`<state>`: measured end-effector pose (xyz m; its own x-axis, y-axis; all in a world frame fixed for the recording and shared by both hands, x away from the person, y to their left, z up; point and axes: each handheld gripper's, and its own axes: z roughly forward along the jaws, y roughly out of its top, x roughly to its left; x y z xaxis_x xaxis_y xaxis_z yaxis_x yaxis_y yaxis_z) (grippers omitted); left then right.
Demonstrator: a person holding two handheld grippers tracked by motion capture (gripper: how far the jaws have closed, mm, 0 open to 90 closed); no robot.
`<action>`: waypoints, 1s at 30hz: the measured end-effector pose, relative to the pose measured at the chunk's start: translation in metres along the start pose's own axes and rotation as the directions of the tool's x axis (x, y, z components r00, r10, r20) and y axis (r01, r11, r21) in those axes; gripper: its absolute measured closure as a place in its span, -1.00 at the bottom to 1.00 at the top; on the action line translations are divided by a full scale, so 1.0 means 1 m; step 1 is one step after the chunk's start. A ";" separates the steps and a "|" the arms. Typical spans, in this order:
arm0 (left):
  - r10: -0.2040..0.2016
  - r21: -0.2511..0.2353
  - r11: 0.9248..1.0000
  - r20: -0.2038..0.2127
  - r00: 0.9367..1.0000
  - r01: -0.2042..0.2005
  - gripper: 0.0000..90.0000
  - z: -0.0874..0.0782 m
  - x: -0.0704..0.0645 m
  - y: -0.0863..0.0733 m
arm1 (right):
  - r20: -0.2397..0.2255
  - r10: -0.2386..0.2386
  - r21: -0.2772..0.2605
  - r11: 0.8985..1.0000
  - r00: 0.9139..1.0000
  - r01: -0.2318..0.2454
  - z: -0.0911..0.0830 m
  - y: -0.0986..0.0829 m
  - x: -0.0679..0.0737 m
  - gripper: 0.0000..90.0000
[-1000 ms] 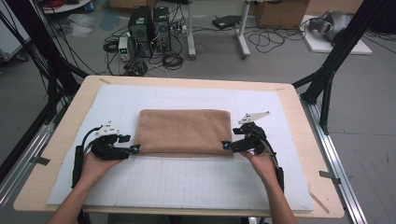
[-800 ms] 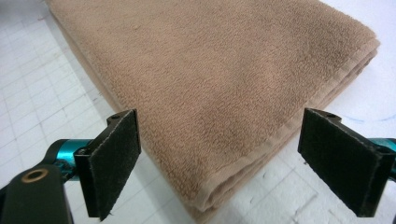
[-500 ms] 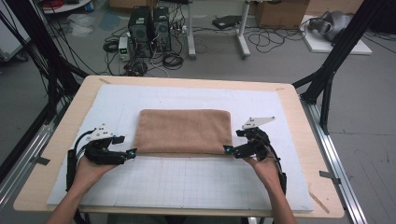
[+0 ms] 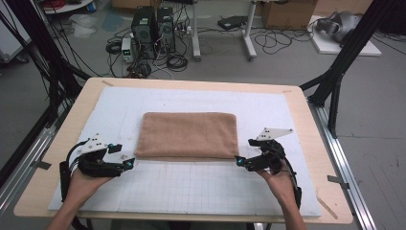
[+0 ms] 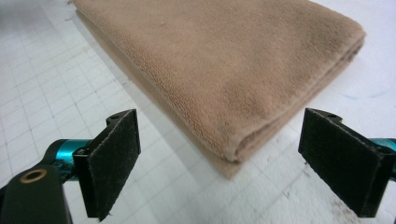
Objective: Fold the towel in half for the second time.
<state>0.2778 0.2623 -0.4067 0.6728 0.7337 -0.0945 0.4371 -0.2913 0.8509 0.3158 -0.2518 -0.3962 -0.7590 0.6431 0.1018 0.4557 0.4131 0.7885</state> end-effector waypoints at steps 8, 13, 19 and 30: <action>0.004 0.005 1.000 -0.003 1.000 -0.004 -0.49 -0.009 -0.002 -0.003 | 0.019 0.025 -0.015 1.000 1.000 -0.025 -0.015 -0.012 -0.004 -0.74; -0.006 0.003 1.000 -0.001 1.000 0.006 -0.52 -0.014 -0.005 -0.006 | 0.029 0.034 -0.028 0.999 0.999 -0.033 -0.023 -0.022 -0.005 -0.74; -0.014 -0.001 1.000 -0.010 1.000 0.014 -0.57 -0.019 -0.006 -0.010 | 0.028 0.054 -0.043 0.998 0.998 -0.053 -0.031 -0.034 -0.006 -0.74; -0.017 0.006 1.000 -0.011 1.000 0.017 -0.58 -0.026 -0.010 -0.017 | 0.033 0.040 -0.067 0.997 0.999 -0.038 -0.043 -0.038 -0.001 -0.74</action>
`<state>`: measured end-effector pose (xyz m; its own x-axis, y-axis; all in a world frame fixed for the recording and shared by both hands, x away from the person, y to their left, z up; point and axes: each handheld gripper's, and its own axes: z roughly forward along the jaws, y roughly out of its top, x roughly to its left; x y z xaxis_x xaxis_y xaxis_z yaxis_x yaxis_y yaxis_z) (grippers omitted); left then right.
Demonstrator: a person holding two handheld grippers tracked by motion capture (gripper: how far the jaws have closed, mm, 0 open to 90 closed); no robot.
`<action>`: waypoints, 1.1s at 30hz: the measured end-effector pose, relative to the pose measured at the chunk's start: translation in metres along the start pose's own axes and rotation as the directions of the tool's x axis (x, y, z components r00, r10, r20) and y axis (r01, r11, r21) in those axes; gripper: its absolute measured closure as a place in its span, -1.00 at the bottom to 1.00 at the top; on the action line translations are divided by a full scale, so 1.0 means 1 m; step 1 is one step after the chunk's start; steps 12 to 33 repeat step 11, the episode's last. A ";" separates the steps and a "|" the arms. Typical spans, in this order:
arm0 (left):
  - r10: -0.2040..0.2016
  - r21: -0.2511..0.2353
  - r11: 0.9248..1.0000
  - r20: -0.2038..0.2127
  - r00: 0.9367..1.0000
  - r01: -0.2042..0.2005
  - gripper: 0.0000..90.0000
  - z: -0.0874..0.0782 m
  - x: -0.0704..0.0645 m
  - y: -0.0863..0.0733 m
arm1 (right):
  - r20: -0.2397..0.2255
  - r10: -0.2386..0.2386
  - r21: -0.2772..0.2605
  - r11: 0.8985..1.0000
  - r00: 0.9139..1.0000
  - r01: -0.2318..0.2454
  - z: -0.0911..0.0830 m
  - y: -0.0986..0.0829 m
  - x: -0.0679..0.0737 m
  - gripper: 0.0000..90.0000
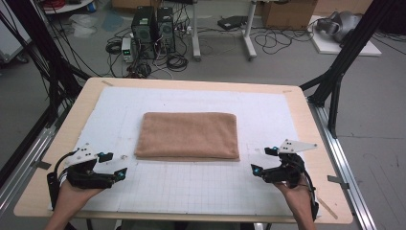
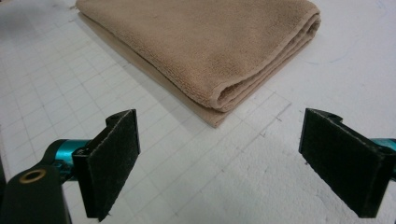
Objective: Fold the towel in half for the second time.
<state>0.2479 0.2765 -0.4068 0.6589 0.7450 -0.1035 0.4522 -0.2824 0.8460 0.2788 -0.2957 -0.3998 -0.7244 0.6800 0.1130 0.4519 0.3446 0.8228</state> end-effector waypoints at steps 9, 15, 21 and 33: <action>-0.004 -0.016 1.000 -0.007 1.000 0.004 -0.58 -0.010 -0.002 -0.004 | 0.000 0.002 -0.011 1.000 1.000 -0.002 -0.004 -0.005 0.002 -0.74; -0.012 -0.022 1.000 -0.007 1.000 0.011 -0.58 -0.010 -0.003 -0.006 | -0.001 0.000 -0.013 1.000 1.000 0.000 -0.004 -0.006 0.003 -0.74; -0.012 -0.022 1.000 -0.007 1.000 0.011 -0.58 -0.010 -0.003 -0.006 | -0.001 0.000 -0.013 1.000 1.000 0.000 -0.004 -0.006 0.003 -0.74; -0.012 -0.022 1.000 -0.007 1.000 0.011 -0.58 -0.010 -0.003 -0.006 | -0.001 0.000 -0.013 1.000 1.000 0.000 -0.004 -0.006 0.003 -0.74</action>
